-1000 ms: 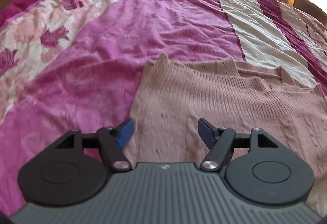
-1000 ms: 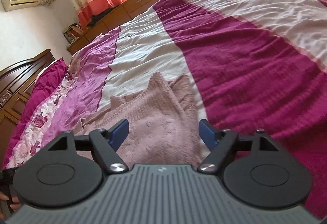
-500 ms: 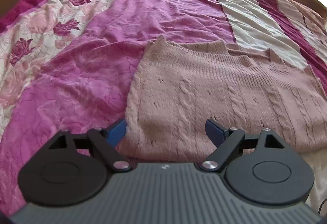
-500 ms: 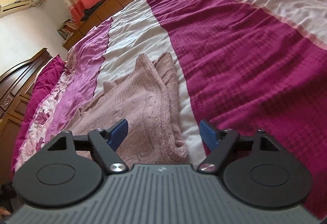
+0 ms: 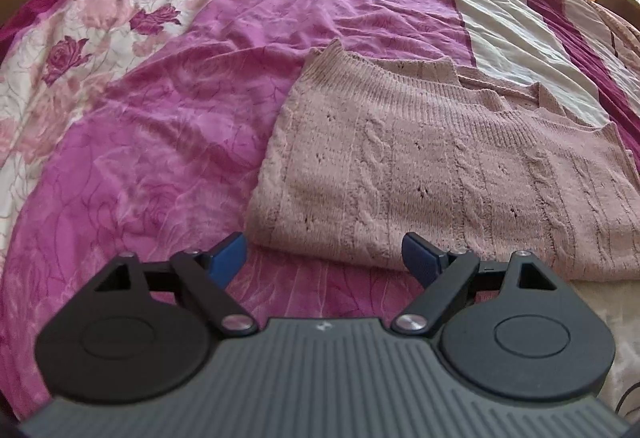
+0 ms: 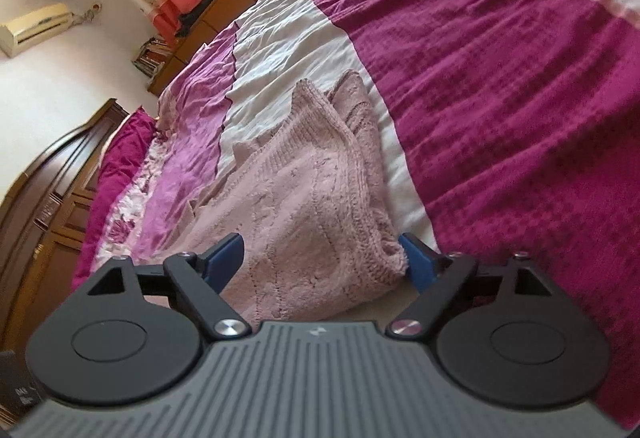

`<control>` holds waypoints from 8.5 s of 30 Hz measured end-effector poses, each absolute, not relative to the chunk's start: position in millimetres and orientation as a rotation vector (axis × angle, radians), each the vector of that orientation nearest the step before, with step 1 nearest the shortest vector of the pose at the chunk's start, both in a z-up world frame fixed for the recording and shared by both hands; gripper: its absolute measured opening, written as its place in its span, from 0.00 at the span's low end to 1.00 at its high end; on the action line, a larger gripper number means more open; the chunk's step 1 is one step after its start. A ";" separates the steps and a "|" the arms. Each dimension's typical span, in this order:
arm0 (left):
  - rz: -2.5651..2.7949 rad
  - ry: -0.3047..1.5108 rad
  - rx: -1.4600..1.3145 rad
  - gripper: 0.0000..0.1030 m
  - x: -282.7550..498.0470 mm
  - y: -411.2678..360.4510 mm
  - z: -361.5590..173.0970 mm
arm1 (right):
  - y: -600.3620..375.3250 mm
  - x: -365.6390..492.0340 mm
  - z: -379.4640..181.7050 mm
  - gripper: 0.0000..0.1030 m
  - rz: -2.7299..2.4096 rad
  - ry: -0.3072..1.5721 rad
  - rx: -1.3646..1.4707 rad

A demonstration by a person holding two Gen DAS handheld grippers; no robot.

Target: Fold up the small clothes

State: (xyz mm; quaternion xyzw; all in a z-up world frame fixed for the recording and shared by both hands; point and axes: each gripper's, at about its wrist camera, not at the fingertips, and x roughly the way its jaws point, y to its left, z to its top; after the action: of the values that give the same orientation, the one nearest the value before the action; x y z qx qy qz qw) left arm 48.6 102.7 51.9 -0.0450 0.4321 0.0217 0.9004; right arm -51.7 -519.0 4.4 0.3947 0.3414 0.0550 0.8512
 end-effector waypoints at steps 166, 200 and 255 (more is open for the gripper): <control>-0.084 0.711 -0.048 0.83 87.6 127.3 120.1 | -285.2 -22.9 88.4 0.66 0.474 0.646 0.379; -0.319 0.689 0.007 0.11 131.9 67.1 73.8 | -322.0 -7.8 45.2 0.67 0.321 0.737 0.532; -0.044 0.895 -0.309 0.71 117.1 175.5 51.7 | -294.6 15.7 55.7 0.86 0.483 0.762 0.599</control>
State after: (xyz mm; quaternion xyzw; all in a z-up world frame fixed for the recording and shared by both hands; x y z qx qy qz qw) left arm 117.1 175.5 51.7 -0.1487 0.4311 -0.0213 0.8897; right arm 15.7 -294.6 55.7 0.2850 0.3627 0.2297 0.8570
